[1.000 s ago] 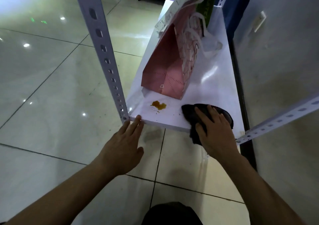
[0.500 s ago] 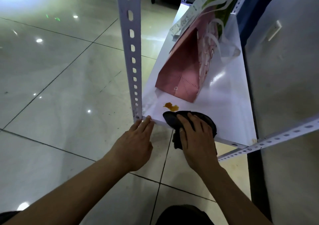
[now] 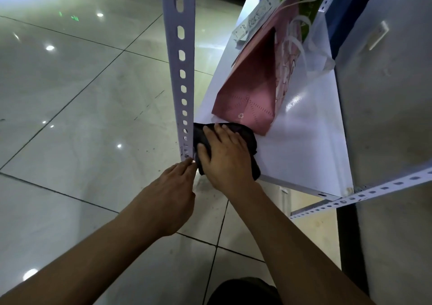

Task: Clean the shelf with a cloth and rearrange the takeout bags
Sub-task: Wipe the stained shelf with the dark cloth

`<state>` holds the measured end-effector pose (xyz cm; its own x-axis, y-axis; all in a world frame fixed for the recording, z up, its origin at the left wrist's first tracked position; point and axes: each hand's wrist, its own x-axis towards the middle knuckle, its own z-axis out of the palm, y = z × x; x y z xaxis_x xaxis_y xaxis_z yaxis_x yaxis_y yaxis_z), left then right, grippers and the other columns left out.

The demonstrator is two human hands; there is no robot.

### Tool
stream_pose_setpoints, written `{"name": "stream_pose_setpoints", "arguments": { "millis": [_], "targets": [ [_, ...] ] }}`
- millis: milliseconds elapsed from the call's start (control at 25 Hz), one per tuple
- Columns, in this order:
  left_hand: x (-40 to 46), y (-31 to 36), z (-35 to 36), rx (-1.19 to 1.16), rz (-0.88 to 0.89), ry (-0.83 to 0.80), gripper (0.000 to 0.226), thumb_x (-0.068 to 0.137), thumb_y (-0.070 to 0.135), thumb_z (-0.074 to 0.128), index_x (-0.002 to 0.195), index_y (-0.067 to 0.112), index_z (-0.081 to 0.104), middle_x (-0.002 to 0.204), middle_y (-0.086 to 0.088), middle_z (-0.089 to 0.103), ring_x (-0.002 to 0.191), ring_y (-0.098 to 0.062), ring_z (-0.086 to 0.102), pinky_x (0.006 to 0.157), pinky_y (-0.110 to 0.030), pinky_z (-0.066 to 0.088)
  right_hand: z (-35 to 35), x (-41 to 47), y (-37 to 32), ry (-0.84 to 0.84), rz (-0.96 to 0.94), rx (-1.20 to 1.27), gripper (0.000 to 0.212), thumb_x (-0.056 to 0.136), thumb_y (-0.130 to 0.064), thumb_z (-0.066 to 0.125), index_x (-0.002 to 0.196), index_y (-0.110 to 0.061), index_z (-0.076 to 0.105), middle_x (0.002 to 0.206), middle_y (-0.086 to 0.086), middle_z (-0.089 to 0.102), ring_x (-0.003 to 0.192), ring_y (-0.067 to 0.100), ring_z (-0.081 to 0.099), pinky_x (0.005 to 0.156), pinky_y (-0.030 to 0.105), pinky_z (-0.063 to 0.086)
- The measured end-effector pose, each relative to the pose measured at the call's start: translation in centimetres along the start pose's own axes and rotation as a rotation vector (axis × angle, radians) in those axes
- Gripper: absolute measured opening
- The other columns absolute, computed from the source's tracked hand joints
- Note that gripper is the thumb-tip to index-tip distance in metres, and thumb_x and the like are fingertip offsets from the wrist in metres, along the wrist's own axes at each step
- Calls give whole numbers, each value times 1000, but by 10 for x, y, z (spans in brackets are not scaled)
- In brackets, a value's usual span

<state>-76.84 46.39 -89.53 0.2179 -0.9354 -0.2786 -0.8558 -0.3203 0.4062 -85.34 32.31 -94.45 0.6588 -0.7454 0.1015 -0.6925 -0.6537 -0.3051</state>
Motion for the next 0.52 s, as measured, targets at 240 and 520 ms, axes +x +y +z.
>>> {"name": "stream_pose_setpoints", "arguments": {
  "millis": [240, 520],
  "targets": [
    [13, 15, -4, 0, 56, 126, 41, 98, 14, 41, 139, 15, 42, 130, -8, 54, 101, -21, 56, 81, -24, 41, -11, -46, 23, -20, 42, -8, 52, 103, -34, 44, 154, -20, 39, 159, 5, 40, 148, 23, 32, 123, 44, 23],
    [27, 14, 17, 246, 129, 24, 64, 102, 23, 34, 158, 10, 5, 166, -12, 4, 153, -26, 9, 119, -38, 28, -44, -80, 112, 17, 270, -118, 55, 102, -33, 32, 152, -15, 43, 155, 11, 45, 144, 29, 39, 119, 47, 28]
  ]
}}
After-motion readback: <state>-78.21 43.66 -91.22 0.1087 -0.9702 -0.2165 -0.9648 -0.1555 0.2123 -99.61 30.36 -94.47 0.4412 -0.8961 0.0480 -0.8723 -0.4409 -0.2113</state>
